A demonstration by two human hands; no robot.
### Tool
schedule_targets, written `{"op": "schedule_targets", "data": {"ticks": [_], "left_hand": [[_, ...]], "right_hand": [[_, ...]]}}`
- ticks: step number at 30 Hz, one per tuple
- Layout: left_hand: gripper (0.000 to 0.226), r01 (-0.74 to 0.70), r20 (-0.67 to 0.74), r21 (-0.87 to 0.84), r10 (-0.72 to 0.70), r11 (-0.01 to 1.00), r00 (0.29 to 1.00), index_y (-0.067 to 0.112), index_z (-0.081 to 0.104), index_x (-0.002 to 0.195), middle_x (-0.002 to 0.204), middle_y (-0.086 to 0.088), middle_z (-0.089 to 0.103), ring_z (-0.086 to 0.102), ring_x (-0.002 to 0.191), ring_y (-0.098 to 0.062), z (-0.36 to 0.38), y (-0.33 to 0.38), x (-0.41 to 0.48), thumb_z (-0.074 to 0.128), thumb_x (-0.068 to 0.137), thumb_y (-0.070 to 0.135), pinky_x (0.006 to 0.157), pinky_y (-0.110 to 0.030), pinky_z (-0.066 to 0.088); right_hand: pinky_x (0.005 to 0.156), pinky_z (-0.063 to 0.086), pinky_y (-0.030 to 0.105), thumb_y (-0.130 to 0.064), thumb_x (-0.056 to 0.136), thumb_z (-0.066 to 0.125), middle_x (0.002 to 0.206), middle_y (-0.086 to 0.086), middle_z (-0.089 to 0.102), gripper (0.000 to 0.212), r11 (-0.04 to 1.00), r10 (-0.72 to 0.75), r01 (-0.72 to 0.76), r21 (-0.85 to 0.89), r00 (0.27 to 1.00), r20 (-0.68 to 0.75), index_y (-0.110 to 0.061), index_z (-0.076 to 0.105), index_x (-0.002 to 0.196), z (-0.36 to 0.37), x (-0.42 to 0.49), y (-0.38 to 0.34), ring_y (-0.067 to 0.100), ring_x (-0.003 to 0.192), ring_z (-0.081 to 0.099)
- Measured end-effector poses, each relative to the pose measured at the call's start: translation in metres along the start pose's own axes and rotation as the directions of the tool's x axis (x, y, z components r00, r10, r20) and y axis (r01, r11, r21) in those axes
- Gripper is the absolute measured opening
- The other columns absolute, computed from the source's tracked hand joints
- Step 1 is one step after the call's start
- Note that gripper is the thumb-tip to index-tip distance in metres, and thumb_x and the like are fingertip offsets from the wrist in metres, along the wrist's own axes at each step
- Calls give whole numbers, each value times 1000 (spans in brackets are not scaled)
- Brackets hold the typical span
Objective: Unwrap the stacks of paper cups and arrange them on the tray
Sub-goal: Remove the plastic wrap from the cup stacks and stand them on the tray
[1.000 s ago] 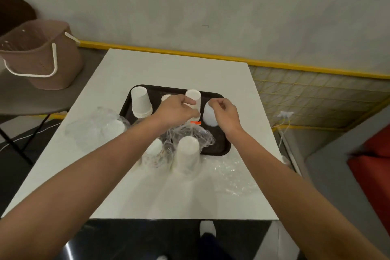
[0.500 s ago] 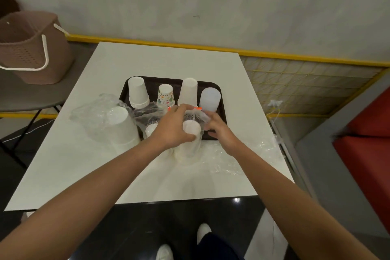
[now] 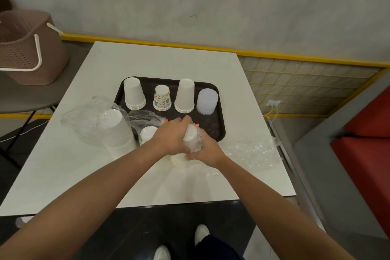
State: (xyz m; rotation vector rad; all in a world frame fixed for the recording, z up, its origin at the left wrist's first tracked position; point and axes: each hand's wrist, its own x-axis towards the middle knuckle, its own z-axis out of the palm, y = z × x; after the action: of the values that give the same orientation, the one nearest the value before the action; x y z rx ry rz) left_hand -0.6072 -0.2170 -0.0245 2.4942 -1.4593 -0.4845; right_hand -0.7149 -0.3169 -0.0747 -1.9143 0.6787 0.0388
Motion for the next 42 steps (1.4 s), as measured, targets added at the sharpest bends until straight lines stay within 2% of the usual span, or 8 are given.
{"op": "schedule_targets", "data": {"ticks": [6,11,16,21,28,37,40,42], "left_hand": [[68,-4,-47,-129,-2,992,999,19,44,120,109,-1,58,55,98,-22,-13,-1,1,79,64,34,71,-30,39],[68,-13,-129,-231,-17,973,992,19,45,119,101,1,58,53,88,-18,-37,1,4,81,64,37,68,-30,40],[67,8,-173,-285,-60,958,983,18,47,121,99,1,57,53,90,-18,-54,2,8,80,66,36,68,-28,40],[68,13,-192,-293,-73,956,979,20,45,122,99,2,57,53,90,-17,-60,2,8,79,66,37,62,-25,38],[68,50,-236,-418,-161,907,958,20,46,123,104,3,58,56,93,-18,-66,1,8,79,67,40,72,-28,43],[71,-18,-235,-686,-199,727,951,20,44,127,117,5,56,57,104,-13,-68,3,12,79,71,46,74,-21,47],[81,-36,-208,-820,-238,572,949,20,44,128,121,5,58,59,108,-13,-66,6,14,81,63,51,85,-29,53],[72,-68,-218,-883,-279,465,935,20,45,126,120,4,57,59,108,-13,-66,10,15,80,69,48,83,-26,52]], "right_hand": [[94,48,31,-11,59,88,121,-3,54,99,996,-13,20,82,997,-76,-24,31,139,8,3,-1,18,114,54],[80,49,22,-17,60,88,119,-5,55,93,990,-38,57,132,989,-140,-25,35,136,-1,5,-6,13,108,55],[90,54,37,-33,48,87,116,-12,59,88,976,-48,83,203,984,-174,-37,43,125,-4,13,-11,8,107,58],[90,54,35,-27,48,87,120,-8,59,91,967,-101,132,220,984,-147,-32,43,127,-2,15,-12,8,111,58],[89,52,30,-23,49,88,119,-9,58,89,957,-92,136,258,980,-175,-32,42,125,-6,12,-8,8,111,57],[87,52,30,-14,57,84,117,-1,63,73,868,-114,162,469,985,-130,-27,49,120,-17,7,-24,15,109,61],[90,53,38,-20,52,84,122,9,63,83,838,-134,166,519,986,-100,-17,48,127,-19,7,-32,21,112,61],[88,53,36,-22,49,84,123,9,62,86,844,-130,166,510,986,-105,-16,47,127,-23,6,-34,22,112,61]]}}
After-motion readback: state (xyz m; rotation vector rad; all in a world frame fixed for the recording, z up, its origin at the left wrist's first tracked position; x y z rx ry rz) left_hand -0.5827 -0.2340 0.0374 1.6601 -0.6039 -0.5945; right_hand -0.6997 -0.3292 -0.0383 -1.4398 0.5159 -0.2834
